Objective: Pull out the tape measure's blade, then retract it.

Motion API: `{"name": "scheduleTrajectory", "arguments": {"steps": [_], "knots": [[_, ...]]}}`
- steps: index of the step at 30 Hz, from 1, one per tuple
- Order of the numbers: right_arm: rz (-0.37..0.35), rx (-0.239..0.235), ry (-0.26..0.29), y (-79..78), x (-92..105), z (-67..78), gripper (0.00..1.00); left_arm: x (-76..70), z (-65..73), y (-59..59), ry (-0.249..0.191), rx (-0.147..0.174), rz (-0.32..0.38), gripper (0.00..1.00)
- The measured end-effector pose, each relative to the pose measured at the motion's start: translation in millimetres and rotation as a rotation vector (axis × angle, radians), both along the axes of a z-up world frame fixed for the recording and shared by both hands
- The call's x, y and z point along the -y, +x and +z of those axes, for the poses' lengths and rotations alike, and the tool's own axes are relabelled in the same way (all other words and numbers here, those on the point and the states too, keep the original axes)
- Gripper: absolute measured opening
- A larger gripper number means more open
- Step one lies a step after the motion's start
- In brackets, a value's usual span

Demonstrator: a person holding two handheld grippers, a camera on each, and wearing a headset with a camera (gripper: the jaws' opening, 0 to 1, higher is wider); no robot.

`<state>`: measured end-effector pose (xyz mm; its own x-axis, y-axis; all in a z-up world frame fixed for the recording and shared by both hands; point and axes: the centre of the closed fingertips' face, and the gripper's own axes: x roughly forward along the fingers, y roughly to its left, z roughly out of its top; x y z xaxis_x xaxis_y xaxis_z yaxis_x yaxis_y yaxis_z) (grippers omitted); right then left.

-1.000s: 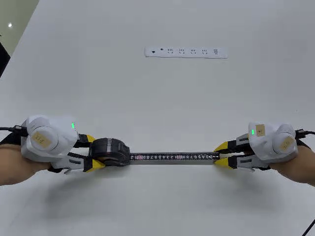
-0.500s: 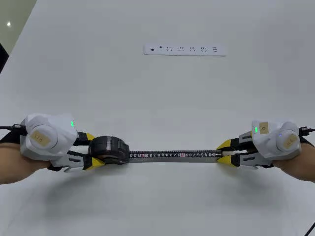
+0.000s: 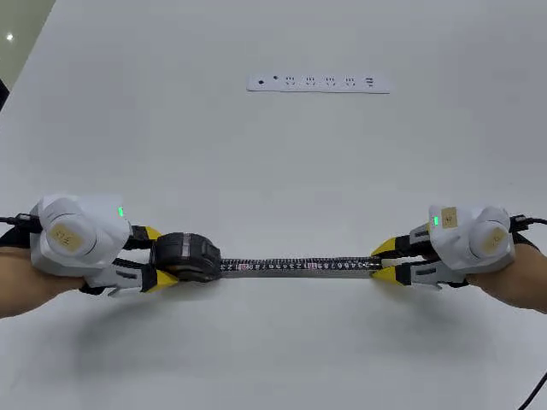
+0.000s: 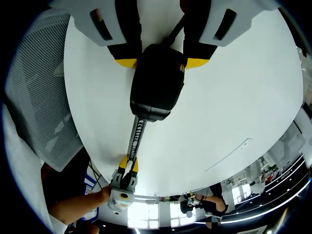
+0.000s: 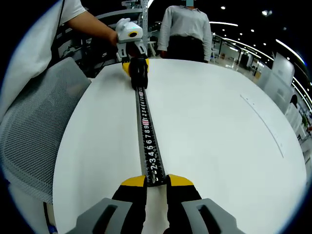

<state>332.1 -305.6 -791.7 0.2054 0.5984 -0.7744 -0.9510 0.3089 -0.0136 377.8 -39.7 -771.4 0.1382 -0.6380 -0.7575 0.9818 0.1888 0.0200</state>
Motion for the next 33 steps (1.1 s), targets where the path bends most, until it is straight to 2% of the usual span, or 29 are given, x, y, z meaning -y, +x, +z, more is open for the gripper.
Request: {"name": "scheduleTrajectory", "arguments": {"steps": [7,9,11,12,14,16,17,18,21,24,26,28,29,30,31,33], "knots": [[-0.025,-0.016,0.005,-1.5,0.7,-0.3,0.15,-0.9,1.4,-0.3,-0.011,-0.003,0.013,0.28],[-0.037,-0.021,0.009,-2.1,-0.3,0.9,0.21,-1.5,2.2,-0.8,-0.016,-0.018,0.026,0.31],[-0.053,-0.022,0.017,-0.4,-0.8,2.9,0.24,-3.6,1.5,-1.0,-0.007,-0.013,0.025,0.36],[-0.067,-0.038,0.032,-1.3,-2.4,3.9,0.24,-4.0,2.0,-2.2,-0.01,-0.016,0.024,0.36],[-0.057,-0.022,0.016,-1.0,-2.2,3.4,0.25,-3.5,3.4,-3.3,-0.024,-0.025,0.032,0.37],[-0.064,-0.024,0.024,-1.3,-4.2,5.0,0.25,-4.3,4.8,-4.3,-0.028,-0.027,0.042,0.38],[-0.075,-0.019,0.024,-0.5,-3.8,5.4,0.26,-4.6,6.6,-3.7,-0.038,-0.021,0.054,0.38],[-0.08,-0.024,0.029,-1.3,-4.1,6.2,0.26,-4.5,7.6,-4.8,-0.046,-0.033,0.064,0.38],[-0.1,-0.015,0.047,-3.3,-7.1,10.7,0.28,-7.7,8.1,-5.0,-0.067,-0.043,0.107,0.4],[-0.134,-0.012,0.065,-4.2,-8.2,15.3,0.31,-7.4,14.9,-8.4,-0.118,-0.055,0.161,0.44],[-0.164,-0.017,0.081,-5.6,-9.3,18.3,0.34,-11.0,16.2,-9.9,-0.121,-0.051,0.181,0.46],[-0.183,-0.017,0.088,-7.4,-10.2,20.3,0.37,-12.3,19.4,-12.9,-0.15,-0.065,0.222,0.49],[-0.193,-0.014,0.092,-7.7,-10.3,21.3,0.39,-15.6,18.8,-12.6,-0.146,-0.056,0.238,0.5],[-0.212,-0.013,0.102,-7.4,-10.8,23.5,0.41,-17.5,21.0,-13.3,-0.162,-0.047,0.255,0.5],[-0.228,-0.018,0.113,-8.0,-11.8,24.9,0.43,-16.3,22.9,-17.7,-0.188,-0.077,0.276,0.51],[-0.246,-0.012,0.113,-7.9,-11.5,26.7,0.46,-21.2,21.7,-21.1,-0.179,-0.067,0.293,0.54]]}}
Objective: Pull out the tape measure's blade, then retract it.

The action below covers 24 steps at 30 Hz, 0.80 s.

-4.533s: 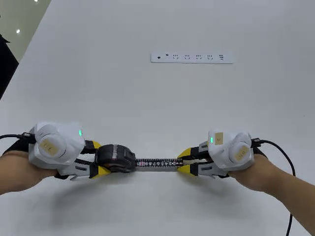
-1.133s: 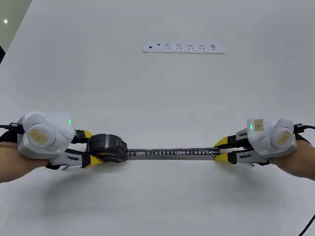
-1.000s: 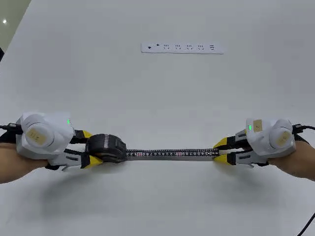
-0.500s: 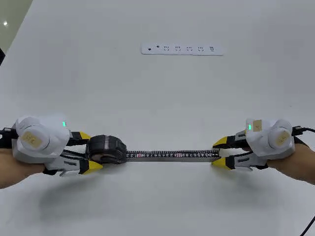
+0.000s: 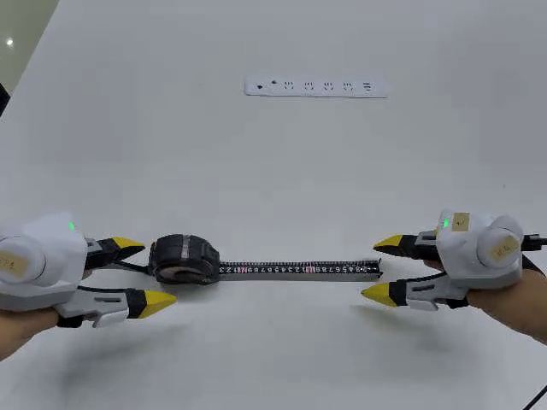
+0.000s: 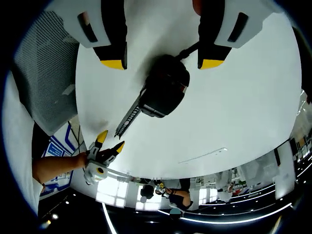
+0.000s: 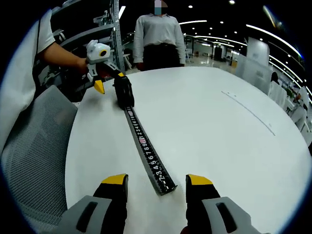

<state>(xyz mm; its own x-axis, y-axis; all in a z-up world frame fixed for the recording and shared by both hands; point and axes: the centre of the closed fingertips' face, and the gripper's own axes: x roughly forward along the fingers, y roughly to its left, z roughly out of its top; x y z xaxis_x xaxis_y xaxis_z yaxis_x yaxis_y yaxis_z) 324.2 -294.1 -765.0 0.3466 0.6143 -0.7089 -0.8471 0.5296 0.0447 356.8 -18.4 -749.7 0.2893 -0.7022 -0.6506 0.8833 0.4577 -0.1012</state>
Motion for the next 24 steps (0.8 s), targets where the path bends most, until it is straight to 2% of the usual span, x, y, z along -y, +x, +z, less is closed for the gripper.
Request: {"name": "scheduleTrajectory", "arguments": {"steps": [2,3,5,10,12,14,17,18,20,21,23,24], "knots": [[-0.036,0.003,0.022,0.2,-1.2,3.8,0.49,-2.3,1.7,-2.1,-0.023,-0.011,0.042,0.57],[-0.045,-0.001,0.025,0.0,-0.9,2.7,0.51,-3.8,2.5,-2.0,-0.027,-0.004,0.057,0.58],[-0.058,0.006,0.022,-1.2,0.0,1.7,0.54,-5.7,4.1,-6.1,-0.03,-0.012,0.073,0.61],[-0.097,-0.001,0.034,-8.9,3.8,3.7,0.62,-9.8,13.4,-10.3,-0.054,0.006,0.123,0.65],[-0.117,0.007,0.034,-11.7,6.2,6.4,0.66,-12.9,13.4,-11.3,-0.046,0.021,0.142,0.67],[-0.133,0.009,0.045,-15.4,6.6,10.2,0.68,-14.5,14.7,-14.6,-0.06,0.009,0.163,0.68],[-0.152,0.011,0.049,-21.1,7.7,13.1,0.72,-17.0,16.3,-19.2,-0.062,0.014,0.187,0.7],[-0.157,0.013,0.056,-23.0,6.8,15.0,0.74,-19.3,16.4,-17.9,-0.058,0.026,0.208,0.72],[-0.171,0.02,0.057,-26.7,6.9,17.7,0.77,-22.0,17.8,-21.9,-0.072,0.008,0.226,0.75],[-0.18,0.028,0.061,-27.2,7.3,19.5,0.79,-24.5,19.9,-20.0,-0.078,0.023,0.251,0.76],[-0.196,0.026,0.073,-31.3,6.7,22.4,0.81,-26.0,22.6,-24.9,-0.089,0.017,0.26,0.77],[-0.207,0.036,0.076,-32.4,6.6,24.1,0.85,-28.1,23.7,-25.9,-0.085,0.031,0.277,0.78]]}}
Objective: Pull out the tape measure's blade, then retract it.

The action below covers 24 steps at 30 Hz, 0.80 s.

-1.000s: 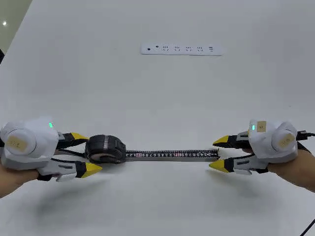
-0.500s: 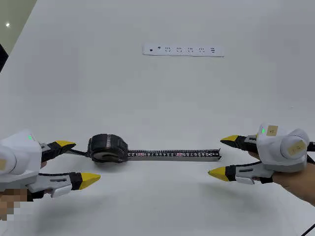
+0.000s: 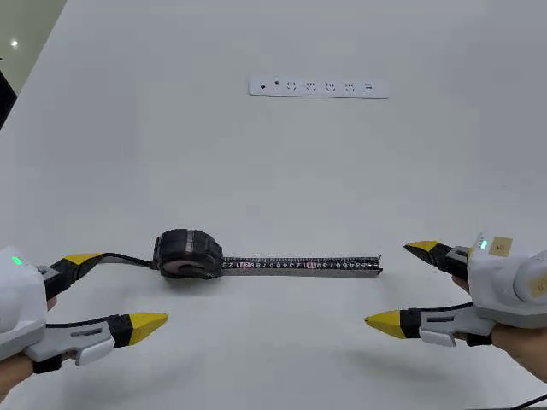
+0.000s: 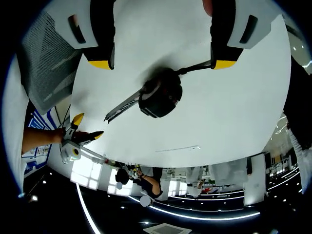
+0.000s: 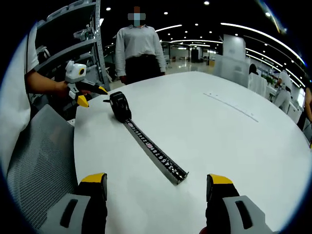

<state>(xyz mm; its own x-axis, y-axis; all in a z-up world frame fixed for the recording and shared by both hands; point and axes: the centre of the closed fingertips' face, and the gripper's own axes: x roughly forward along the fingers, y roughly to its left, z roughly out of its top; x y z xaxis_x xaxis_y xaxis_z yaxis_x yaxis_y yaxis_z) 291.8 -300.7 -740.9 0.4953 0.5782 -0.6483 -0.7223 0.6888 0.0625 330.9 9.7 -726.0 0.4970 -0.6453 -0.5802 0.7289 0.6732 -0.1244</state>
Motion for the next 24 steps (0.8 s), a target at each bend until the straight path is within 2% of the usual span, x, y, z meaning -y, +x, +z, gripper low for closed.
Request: {"name": "scheduleTrajectory", "arguments": {"steps": [1,3,4,9,13,15,17,18,20,24], "knots": [[-0.003,0.0,0.003,-1.7,-0.4,0.5,0.86,-1.0,0.5,-1.3,0.004,0.008,0.006,0.8],[-0.02,-0.001,0.02,-5.4,-1.6,3.1,0.88,-2.1,1.9,-5.8,-0.011,-0.002,0.024,0.81],[-0.027,0.002,0.017,-6.5,-1.4,3.6,0.89,-3.6,2.8,-6.3,-0.01,0.007,0.036,0.82],[-0.053,0.011,0.02,-13.3,-0.4,8.2,0.94,-6.7,1.7,-18.6,-0.015,-0.008,0.044,0.84],[-0.077,0.023,0.032,-17.0,3.0,13.3,0.97,-13.4,1.5,-25.1,-0.009,-0.003,0.063,0.87],[-0.087,0.012,0.041,-20.7,4.2,14.0,0.98,-13.0,0.2,-29.7,-0.011,-0.018,0.064,0.88],[-0.088,0.012,0.034,-24.3,5.6,14.1,0.98,-15.1,1.4,-31.6,-0.005,-0.006,0.066,0.89],[-0.094,0.012,0.032,-26.6,6.9,14.9,0.99,-15.9,1.2,-33.4,-0.004,-0.015,0.066,0.9],[-0.107,0.012,0.045,-29.6,8.4,16.8,0.99,-18.6,3.8,-35.0,-0.007,-0.006,0.074,0.9],[-0.12,0.015,0.044,-34.6,13.3,16.2,0.99,-21.1,4.4,-37.6,-0.008,-0.01,0.083,0.9]]}}
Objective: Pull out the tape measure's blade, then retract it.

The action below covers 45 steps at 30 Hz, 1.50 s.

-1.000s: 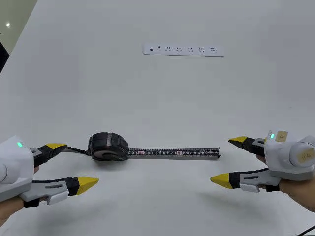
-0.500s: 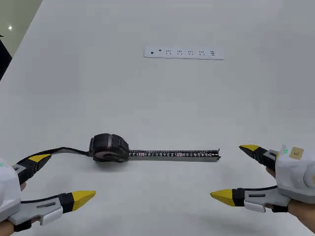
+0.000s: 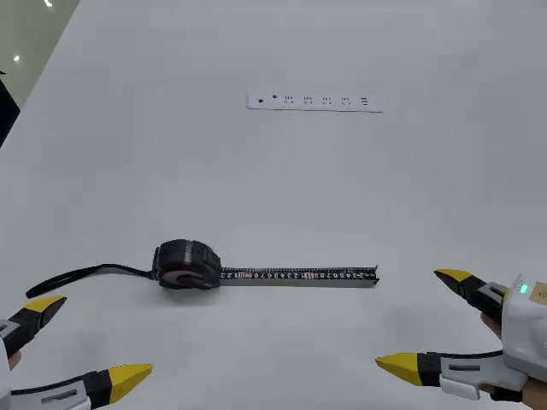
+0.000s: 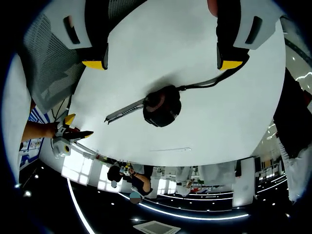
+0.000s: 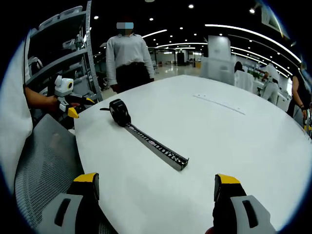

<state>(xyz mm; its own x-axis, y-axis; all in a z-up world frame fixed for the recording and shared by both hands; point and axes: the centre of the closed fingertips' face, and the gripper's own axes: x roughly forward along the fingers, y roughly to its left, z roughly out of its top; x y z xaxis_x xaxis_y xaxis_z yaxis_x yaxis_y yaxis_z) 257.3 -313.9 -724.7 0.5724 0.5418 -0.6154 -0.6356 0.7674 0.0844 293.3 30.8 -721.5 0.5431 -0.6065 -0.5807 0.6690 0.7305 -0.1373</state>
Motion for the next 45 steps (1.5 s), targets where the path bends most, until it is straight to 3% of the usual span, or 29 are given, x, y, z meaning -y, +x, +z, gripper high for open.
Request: {"name": "scheduleTrajectory", "arguments": {"steps": [16,23,27,31,45], "knots": [[-0.014,-0.001,-0.001,-2.5,4.2,-1.6,0.99,4.1,0.8,-5.9,-0.018,-0.011,0.009,0.88],[-0.017,0.002,0.0,-2.8,4.2,-1.0,0.99,10.2,3.5,-4.0,-0.024,0.0,0.014,0.88],[-0.022,0.003,0.007,-2.4,3.3,-1.2,0.99,19.8,4.4,-0.5,-0.044,-0.014,0.028,0.88],[-0.023,0.005,0.01,-2.0,1.2,-1.6,0.99,28.2,6.9,4.7,-0.039,0.007,0.041,0.89],[-0.018,0.002,0.025,-0.8,-3.3,-3.4,0.99,56.2,0.4,14.9,-0.062,-0.03,0.056,0.89]]}}
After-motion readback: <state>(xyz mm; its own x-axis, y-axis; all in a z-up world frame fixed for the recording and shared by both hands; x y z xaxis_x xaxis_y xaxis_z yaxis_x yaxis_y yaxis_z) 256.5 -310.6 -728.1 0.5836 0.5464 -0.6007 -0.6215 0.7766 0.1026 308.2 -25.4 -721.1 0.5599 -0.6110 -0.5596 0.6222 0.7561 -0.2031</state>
